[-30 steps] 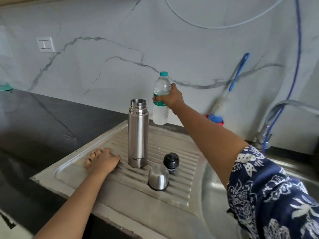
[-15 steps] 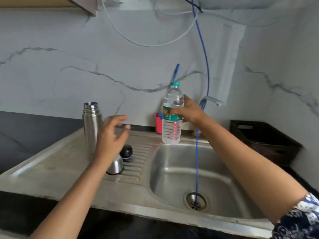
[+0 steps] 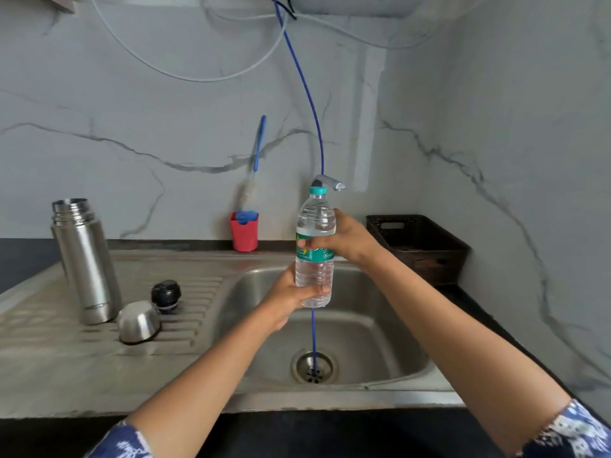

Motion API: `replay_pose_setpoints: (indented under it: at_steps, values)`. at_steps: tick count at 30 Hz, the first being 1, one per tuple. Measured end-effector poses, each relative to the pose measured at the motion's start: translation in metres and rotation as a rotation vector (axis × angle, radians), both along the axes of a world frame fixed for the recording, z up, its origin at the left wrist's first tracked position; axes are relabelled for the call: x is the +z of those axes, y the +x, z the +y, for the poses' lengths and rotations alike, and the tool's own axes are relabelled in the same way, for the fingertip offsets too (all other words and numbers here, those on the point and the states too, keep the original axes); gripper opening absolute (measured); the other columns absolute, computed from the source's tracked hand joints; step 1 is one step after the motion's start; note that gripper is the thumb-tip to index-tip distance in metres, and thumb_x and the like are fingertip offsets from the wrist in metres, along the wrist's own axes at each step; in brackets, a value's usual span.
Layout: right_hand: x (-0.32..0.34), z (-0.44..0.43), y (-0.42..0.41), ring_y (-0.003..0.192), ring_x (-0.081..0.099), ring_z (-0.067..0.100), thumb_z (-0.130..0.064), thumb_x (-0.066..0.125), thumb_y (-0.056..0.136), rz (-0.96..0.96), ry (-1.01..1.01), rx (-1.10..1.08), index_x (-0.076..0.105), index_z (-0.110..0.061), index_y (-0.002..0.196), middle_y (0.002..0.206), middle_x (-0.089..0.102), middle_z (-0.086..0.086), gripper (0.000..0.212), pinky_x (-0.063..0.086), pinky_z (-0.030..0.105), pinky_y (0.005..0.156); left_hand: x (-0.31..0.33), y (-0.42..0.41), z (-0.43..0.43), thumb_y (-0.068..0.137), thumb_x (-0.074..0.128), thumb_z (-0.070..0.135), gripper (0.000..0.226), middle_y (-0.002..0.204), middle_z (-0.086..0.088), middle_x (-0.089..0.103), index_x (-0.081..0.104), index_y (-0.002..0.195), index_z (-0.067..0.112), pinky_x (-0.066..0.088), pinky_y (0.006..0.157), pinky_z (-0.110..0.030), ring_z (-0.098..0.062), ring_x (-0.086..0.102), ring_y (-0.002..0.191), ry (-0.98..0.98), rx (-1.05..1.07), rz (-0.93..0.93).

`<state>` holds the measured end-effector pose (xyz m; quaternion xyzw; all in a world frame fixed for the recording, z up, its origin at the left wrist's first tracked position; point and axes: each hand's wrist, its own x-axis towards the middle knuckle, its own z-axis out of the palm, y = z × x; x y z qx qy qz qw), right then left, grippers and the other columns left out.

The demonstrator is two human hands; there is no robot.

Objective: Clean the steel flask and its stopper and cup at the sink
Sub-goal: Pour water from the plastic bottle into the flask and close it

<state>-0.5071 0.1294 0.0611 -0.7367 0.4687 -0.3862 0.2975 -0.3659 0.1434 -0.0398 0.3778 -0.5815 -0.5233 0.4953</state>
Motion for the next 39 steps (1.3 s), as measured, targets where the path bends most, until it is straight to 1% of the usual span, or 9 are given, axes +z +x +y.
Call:
replay_pose_setpoints:
  at_steps: [4, 8, 14, 19, 24, 27, 34, 37, 39]
  values:
    - [0.02, -0.001, -0.008, 0.106, 0.062, 0.014, -0.046, 0.074, 0.077, 0.209, 0.093, 0.161, 0.061, -0.023, 0.111, 0.115, 0.066, -0.002, 0.043, 0.044, 0.04, 0.103, -0.011, -0.003, -0.005, 0.056, 0.082, 0.017, 0.061, 0.093, -0.004, 0.071, 0.06, 0.112, 0.008, 0.055, 0.075, -0.03, -0.018, 0.068, 0.087, -0.006, 0.008, 0.007]
    - [0.058, -0.003, -0.015, 0.101, 0.058, 0.018, -0.057, 0.064, 0.079, 0.287, 0.016, 0.014, 0.057, -0.014, 0.119, 0.113, 0.061, 0.002, 0.059, 0.047, 0.032, 0.082, -0.019, -0.001, -0.007, 0.07, 0.08, 0.003, 0.043, 0.091, -0.001, 0.071, 0.062, 0.107, 0.011, 0.053, 0.076, -0.027, -0.017, 0.068, 0.087, 0.02, 0.004, -0.038]
    - [0.072, -0.012, -0.003, 0.065, 0.056, 0.014, -0.05, 0.068, 0.08, 0.529, -0.165, -0.139, 0.066, -0.004, 0.09, 0.078, 0.064, 0.005, 0.048, 0.042, 0.023, 0.067, -0.026, -0.002, -0.011, 0.069, 0.08, 0.006, 0.046, 0.091, -0.001, 0.07, 0.059, 0.11, 0.011, 0.052, 0.074, -0.023, -0.014, 0.067, 0.085, 0.031, 0.036, -0.079]
    - [0.064, -0.021, 0.002, 0.052, 0.055, 0.007, -0.048, 0.068, 0.081, 0.553, -0.189, -0.177, 0.056, -0.014, 0.084, 0.063, 0.058, -0.003, 0.037, 0.042, 0.02, 0.06, -0.03, -0.001, -0.014, 0.076, 0.075, -0.001, 0.037, 0.091, -0.002, 0.069, 0.06, 0.106, 0.015, 0.052, 0.071, -0.023, -0.016, 0.067, 0.084, 0.002, 0.125, -0.075]
    - [0.063, -0.028, 0.002, 0.054, 0.054, 0.005, -0.04, 0.066, 0.086, 0.49, -0.224, -0.063, 0.064, -0.009, 0.076, 0.061, 0.057, -0.004, 0.032, 0.037, 0.018, 0.055, -0.032, 0.001, -0.014, 0.06, 0.088, 0.023, 0.047, 0.088, -0.001, 0.074, 0.064, 0.1, 0.017, 0.056, 0.074, -0.027, -0.018, 0.07, 0.084, -0.045, 0.173, -0.025]
    - [0.069, -0.03, -0.002, 0.061, 0.057, 0.007, -0.032, 0.065, 0.088, 0.441, -0.211, 0.107, 0.068, -0.01, 0.086, 0.068, 0.06, -0.007, 0.022, 0.043, 0.014, 0.058, -0.032, 0.002, -0.014, 0.046, 0.084, 0.039, 0.064, 0.088, 0.0, 0.074, 0.064, 0.102, 0.016, 0.056, 0.074, -0.027, -0.017, 0.071, 0.084, -0.043, 0.137, 0.0]
    - [0.078, -0.042, -0.017, 0.099, 0.061, 0.011, -0.011, 0.059, 0.092, 0.403, -0.009, 0.422, 0.063, -0.01, 0.12, 0.107, 0.065, -0.006, 0.028, 0.054, 0.022, 0.084, -0.033, 0.006, -0.013, 0.048, 0.084, 0.037, 0.069, 0.092, -0.003, 0.073, 0.062, 0.108, 0.01, 0.054, 0.072, -0.026, -0.018, 0.07, 0.087, -0.028, 0.082, -0.009]
    - [0.083, -0.039, -0.015, 0.102, 0.058, 0.011, -0.028, 0.062, 0.091, 0.505, 0.012, 0.341, 0.059, -0.013, 0.126, 0.113, 0.061, -0.005, 0.039, 0.054, 0.024, 0.081, -0.033, 0.009, -0.014, 0.056, 0.086, 0.023, 0.055, 0.09, -0.001, 0.073, 0.063, 0.105, 0.013, 0.055, 0.071, -0.025, -0.018, 0.07, 0.086, -0.028, 0.1, -0.023]
    - [0.085, -0.037, -0.007, 0.087, 0.061, 0.012, -0.05, 0.059, 0.086, 0.57, -0.072, 0.164, 0.064, -0.009, 0.115, 0.097, 0.065, -0.002, 0.051, 0.052, 0.022, 0.067, -0.033, 0.009, -0.015, 0.06, 0.085, 0.015, 0.049, 0.088, 0.0, 0.074, 0.063, 0.103, 0.014, 0.055, 0.07, -0.024, -0.017, 0.07, 0.085, -0.028, 0.121, -0.013]
